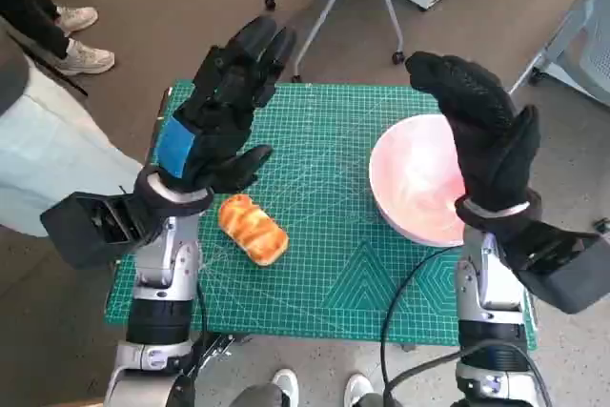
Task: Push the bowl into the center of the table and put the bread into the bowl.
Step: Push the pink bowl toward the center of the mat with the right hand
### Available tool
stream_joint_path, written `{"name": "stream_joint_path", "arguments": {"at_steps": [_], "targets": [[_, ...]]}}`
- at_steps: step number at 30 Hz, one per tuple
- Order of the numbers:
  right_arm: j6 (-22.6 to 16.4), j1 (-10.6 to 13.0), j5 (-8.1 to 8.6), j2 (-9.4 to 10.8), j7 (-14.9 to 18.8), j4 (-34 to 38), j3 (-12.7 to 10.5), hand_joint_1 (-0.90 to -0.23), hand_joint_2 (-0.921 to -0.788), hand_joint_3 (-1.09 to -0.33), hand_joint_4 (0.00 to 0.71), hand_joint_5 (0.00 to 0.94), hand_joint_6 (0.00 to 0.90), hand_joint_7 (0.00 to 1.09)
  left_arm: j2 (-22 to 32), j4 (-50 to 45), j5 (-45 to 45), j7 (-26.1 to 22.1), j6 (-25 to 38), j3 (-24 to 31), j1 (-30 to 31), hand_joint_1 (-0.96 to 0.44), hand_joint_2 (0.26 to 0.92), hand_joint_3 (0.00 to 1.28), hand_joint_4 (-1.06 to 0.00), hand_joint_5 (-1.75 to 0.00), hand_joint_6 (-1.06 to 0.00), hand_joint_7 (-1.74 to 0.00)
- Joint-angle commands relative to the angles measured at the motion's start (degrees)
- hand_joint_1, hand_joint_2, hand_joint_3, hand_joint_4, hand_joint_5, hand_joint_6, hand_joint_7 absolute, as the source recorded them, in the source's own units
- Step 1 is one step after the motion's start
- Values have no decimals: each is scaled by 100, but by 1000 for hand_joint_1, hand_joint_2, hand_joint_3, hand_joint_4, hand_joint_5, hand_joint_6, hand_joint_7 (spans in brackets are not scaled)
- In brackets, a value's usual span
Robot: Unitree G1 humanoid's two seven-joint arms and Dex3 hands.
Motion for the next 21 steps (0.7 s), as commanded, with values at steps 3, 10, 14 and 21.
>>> {"name": "stream_joint_path", "arguments": {"at_steps": [3,10,14,21], "targets": [[18,122,10,30,-13,-14,-6,-670,-921,-716,211,2,4,641,-18,-52,-37,12,-37,16,39,-585,921,451,-58,-8,1,-380],[9,136,8,20,3,-20,-2,-670,-921,-716,211,2,4,642,-55,-58,-17,17,-76,7,68,-584,921,452,-58,-8,1,-381],[18,142,10,15,6,-24,0,-669,-921,-717,211,2,3,642,-65,-40,-13,14,-87,8,62,-584,921,452,-58,-8,1,-382],[52,161,25,9,8,-69,4,-668,-921,-717,211,1,3,643,-75,-23,-12,5,-108,10,64,-583,921,452,-58,-7,1,-382]]}}
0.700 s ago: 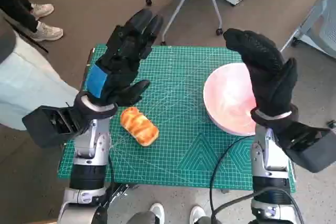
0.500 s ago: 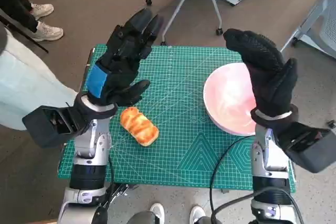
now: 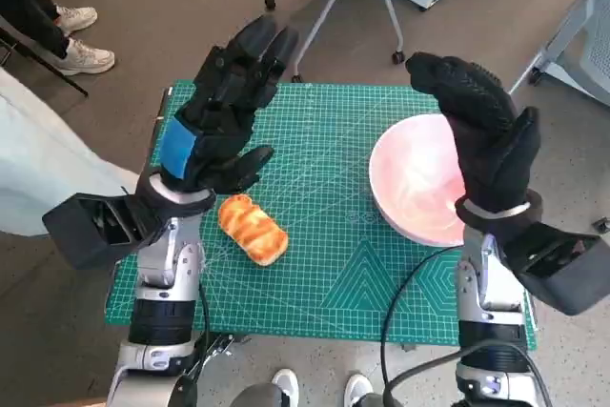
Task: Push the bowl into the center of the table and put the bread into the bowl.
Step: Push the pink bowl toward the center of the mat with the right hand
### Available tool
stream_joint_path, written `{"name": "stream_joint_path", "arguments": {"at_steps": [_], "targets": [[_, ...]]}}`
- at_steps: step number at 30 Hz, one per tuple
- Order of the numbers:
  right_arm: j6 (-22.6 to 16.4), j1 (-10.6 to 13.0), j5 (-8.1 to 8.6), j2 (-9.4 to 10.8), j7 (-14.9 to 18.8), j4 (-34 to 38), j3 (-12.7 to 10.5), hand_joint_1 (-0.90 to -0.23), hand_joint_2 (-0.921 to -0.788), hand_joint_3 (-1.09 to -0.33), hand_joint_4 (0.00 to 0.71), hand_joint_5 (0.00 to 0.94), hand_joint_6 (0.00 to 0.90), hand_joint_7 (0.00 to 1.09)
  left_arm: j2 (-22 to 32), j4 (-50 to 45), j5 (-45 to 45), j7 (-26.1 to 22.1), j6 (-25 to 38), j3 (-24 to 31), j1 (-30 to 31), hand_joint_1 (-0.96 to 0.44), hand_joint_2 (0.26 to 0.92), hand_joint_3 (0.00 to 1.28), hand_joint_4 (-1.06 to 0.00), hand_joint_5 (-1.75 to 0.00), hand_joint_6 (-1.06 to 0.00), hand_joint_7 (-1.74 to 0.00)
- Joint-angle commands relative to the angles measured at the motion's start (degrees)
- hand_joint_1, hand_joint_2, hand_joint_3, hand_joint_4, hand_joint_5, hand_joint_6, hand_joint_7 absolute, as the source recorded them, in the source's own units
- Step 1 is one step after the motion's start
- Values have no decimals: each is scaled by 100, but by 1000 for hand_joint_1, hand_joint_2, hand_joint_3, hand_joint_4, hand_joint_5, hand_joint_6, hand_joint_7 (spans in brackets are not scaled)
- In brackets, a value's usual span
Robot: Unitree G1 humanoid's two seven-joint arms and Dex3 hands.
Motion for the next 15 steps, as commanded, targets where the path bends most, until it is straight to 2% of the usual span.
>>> {"name": "stream_joint_path", "arguments": {"at_steps": [1,5,11,13,15], "targets": [[68,144,25,9,7,-42,2,-669,-921,-717,211,1,3,643,-10,-19,-16,-2,-81,9,58,-582,921,452,-58,-7,1,-382],[87,155,45,0,16,-62,-8,-671,-921,-717,211,1,3,644,-13,-14,-11,-8,-105,5,60,-574,921,453,-58,-7,1,-383],[129,150,181,-71,104,-14,-84,-672,-921,-714,213,2,5,645,-13,-15,-19,-4,-94,4,53,-569,921,454,-58,-7,1,-382],[116,162,251,-132,159,18,-144,-671,-921,-711,215,3,8,644,-18,-16,-15,2,-94,2,57,-569,921,455,-58,-7,1,-382],[66,153,417,-283,293,173,-322,-666,-921,-704,220,4,24,622,-20,-22,-8,8,-91,-2,67,-569,921,455,-58,-7,1,-382]]}}
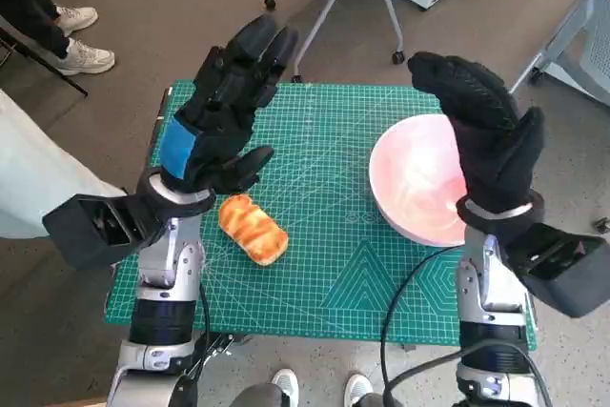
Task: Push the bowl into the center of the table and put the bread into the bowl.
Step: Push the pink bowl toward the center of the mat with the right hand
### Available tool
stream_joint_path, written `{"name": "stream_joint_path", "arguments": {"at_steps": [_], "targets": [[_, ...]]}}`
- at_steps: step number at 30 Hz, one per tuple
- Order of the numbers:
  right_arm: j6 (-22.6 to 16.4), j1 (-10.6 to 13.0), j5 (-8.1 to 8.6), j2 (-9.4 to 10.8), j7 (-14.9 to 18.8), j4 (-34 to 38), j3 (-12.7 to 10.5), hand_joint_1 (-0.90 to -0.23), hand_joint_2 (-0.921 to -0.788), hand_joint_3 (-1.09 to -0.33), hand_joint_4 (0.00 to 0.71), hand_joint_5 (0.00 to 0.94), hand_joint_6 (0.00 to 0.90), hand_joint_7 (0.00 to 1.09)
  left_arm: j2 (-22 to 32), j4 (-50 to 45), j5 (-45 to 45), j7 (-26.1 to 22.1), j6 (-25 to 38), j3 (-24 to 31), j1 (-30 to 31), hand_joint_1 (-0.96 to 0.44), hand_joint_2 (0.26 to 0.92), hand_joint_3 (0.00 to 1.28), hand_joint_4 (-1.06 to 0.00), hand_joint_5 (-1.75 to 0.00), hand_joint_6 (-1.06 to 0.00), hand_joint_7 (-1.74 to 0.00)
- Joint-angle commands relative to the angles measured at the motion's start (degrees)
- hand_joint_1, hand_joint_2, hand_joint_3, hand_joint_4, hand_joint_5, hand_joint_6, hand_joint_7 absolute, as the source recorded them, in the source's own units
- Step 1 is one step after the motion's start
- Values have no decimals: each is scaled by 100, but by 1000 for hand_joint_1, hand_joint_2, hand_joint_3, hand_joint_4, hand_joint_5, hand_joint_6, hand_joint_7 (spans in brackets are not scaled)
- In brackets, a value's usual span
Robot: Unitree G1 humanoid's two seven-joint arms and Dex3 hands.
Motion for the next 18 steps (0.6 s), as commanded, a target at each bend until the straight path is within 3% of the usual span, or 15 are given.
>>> {"name": "stream_joint_path", "arguments": {"at_steps": [1,5,12,13,15,18], "targets": [[0,124,305,-295,269,309,-331,-662,-921,-694,227,5,50,582,-12,-26,-6,11,-53,-3,71,-568,921,454,-58,-7,1,-381],[-167,36,406,-456,391,684,-580,-658,-921,-681,235,3,105,489,-17,-31,-10,13,-42,-3,80,-567,921,454,-58,-7,1,-381],[-267,-25,428,-456,490,836,-643,-657,-921,-678,237,2,129,446,-16,-34,-11,14,-39,-3,83,-566,921,453,-58,-7,1,-381],[-456,-105,271,-699,123,1443,-948,-657,-921,-677,237,2,131,443,-11,-25,-13,23,-43,13,105,-566,921,453,-58,-7,1,-381],[-663,-244,72,-1076,-468,2418,-1405,-652,-921,-749,208,1,107,416,-2,-8,-17,36,-48,38,135,-575,921,452,-60,-7,1,-383],[-691,-408,104,-1291,-741,3189,-1651,-647,-921,-788,195,1,97,400,4,2,-7,52,-55,55,143,-582,921,452,-62,-8,1,-388]]}}
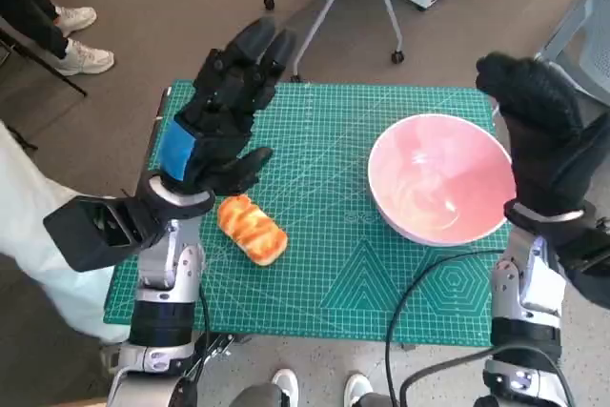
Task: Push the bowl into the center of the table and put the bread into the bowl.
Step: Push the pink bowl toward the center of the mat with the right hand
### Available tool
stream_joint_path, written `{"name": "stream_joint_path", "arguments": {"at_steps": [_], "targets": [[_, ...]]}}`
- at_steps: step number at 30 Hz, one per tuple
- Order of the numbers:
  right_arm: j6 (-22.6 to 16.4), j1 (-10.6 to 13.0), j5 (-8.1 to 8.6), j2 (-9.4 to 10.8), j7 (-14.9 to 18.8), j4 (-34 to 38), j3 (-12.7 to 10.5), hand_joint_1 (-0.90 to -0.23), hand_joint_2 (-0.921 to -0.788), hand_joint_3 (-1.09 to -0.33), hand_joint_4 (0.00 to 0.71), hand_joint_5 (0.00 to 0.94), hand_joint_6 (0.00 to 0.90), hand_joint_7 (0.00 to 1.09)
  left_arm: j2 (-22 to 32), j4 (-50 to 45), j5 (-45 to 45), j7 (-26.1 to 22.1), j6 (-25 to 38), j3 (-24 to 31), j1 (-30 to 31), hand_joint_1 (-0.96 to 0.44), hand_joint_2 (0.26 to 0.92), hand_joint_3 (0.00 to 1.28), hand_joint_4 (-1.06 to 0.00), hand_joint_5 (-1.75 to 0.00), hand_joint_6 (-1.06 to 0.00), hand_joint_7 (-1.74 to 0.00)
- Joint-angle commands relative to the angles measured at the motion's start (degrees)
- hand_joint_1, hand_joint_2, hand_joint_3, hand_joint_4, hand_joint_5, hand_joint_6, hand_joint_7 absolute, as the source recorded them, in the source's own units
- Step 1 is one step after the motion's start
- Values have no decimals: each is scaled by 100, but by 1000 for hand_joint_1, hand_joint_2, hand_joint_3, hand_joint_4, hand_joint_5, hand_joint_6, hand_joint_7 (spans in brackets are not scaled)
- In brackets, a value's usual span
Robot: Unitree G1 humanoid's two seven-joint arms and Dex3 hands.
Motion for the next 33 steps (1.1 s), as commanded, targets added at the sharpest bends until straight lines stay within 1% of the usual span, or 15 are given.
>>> {"name": "stream_joint_path", "arguments": {"at_steps": [1,4,6,8,10,13,17,22,27,31,33], "targets": [[-164,-226,-96,-627,-815,1794,-741,-645,-921,-801,192,0,92,393,41,-2,-5,50,-57,68,88,-589,921,453,-63,-9,1,-391],[-123,-373,8,-721,-926,2369,-879,-643,-921,-818,181,0,81,379,47,-11,17,74,-64,77,95,-599,921,454,-65,-9,1,-396],[-81,-454,48,-764,-979,2688,-950,-643,-921,-824,164,0,78,374,50,-6,24,83,-69,83,96,-606,921,455,-65,-9,1,-397],[-21,-518,75,-792,-1011,2978,-1012,-638,-921,-832,131,0,71,364,51,-1,29,91,-76,88,96,-610,921,457,-66,-10,1,-398],[56,-564,99,-809,-997,3251,-1074,-631,-921,-836,113,0,64,357,51,-4,37,103,-81,87,99,-611,921,457,-66,-10,1,-399],[193,-600,111,-832,-958,3599,-1137,-605,-921,-849,72,0,53,340,52,-6,52,119,-94,84,102,-612,921,458,-66,-10,1,-399],[436,-615,-12,-849,-1046,3953,-1130,-562,-921,-900,43,0,42,312,60,29,84,130,-135,85,91,-610,921,470,-68,-10,1,-401],[705,-580,-91,-769,-1124,4181,-1111,-542,-921,-932,36,0,38,289,76,62,89,123,-151,88,78,-609,921,480,-69,-10,1,-403],[907,-545,-158,-661,-1229,4268,-1099,-546,-921,-941,68,5,79,244,90,29,82,129,-132,79,93,-608,921,481,-69,-10,1,-403],[1052,-559,-231,-540,-1325,4313,-1089,-555,-921,-922,89,10,126,239,110,18,79,130,-126,84,104,-609,921,480,-69,-9,1,-403],[1112,-587,-274,-471,-1370,4322,-1073,-557,-921,-916,92,10,134,236,124,6,80,131,-126,87,115,-609,921,480,-70,-9,1,-403]]}}
